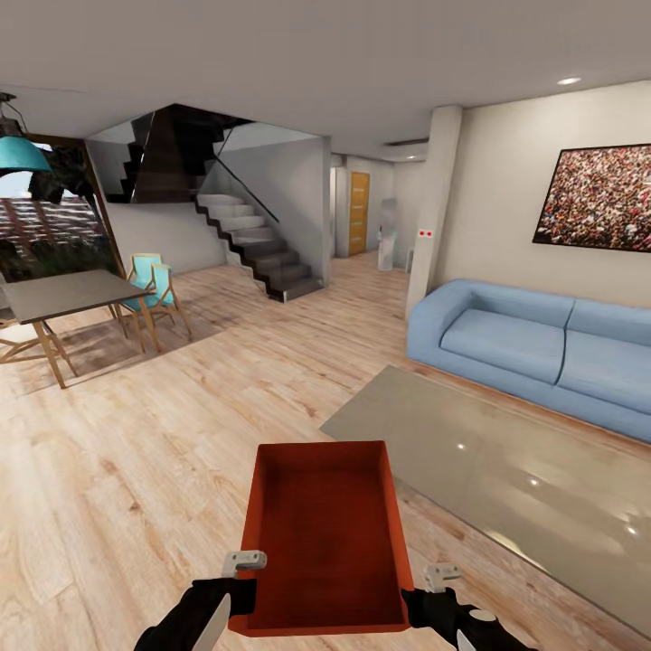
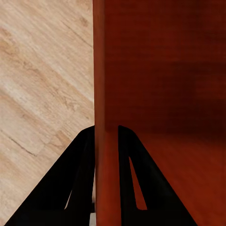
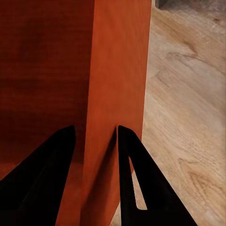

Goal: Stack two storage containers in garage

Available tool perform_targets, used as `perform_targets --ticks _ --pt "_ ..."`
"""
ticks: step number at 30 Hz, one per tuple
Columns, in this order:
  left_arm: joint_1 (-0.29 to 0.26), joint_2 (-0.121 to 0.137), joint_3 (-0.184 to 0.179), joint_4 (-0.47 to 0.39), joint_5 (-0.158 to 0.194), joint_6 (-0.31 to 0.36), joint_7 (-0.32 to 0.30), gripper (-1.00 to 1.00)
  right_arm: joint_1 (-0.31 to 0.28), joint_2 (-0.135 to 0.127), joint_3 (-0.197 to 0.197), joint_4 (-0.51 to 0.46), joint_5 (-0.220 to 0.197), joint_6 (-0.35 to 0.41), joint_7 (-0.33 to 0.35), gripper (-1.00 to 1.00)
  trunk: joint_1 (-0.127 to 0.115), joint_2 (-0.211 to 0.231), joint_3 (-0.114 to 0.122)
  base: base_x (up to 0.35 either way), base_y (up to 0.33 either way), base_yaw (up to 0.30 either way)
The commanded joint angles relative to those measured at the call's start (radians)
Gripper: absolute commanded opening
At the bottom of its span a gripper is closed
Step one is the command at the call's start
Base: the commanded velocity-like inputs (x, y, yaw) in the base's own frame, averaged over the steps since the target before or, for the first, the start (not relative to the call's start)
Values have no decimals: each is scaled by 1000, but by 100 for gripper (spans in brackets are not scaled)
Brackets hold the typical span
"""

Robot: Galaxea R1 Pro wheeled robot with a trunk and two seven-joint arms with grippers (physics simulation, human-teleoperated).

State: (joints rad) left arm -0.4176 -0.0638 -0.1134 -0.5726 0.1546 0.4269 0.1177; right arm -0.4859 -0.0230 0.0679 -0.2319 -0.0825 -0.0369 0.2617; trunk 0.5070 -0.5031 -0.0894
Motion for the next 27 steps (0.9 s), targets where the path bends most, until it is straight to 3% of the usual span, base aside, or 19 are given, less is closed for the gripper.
perform_targets --ticks 1,7,19,27 --pt "-1 4 38 -4 -18 -37 14 -100 0 -2 9 3 -4 -4 2 -100 0 -2 -2 0 0 0" --pt "-1 4 38 -4 -18 -37 14 -100 0 -2 9 3 -4 -4 2 -100 0 -2 -2 116 18 0" --pt "-1 5 40 -4 -18 -37 14 -100 0 -2 9 3 -3 -5 2 -100 0 -2 -2 314 4 0" --pt "-1 6 41 -4 -18 -37 14 -100 0 -2 9 3 -3 -4 2 -100 0 -2 -2 311 126 0"
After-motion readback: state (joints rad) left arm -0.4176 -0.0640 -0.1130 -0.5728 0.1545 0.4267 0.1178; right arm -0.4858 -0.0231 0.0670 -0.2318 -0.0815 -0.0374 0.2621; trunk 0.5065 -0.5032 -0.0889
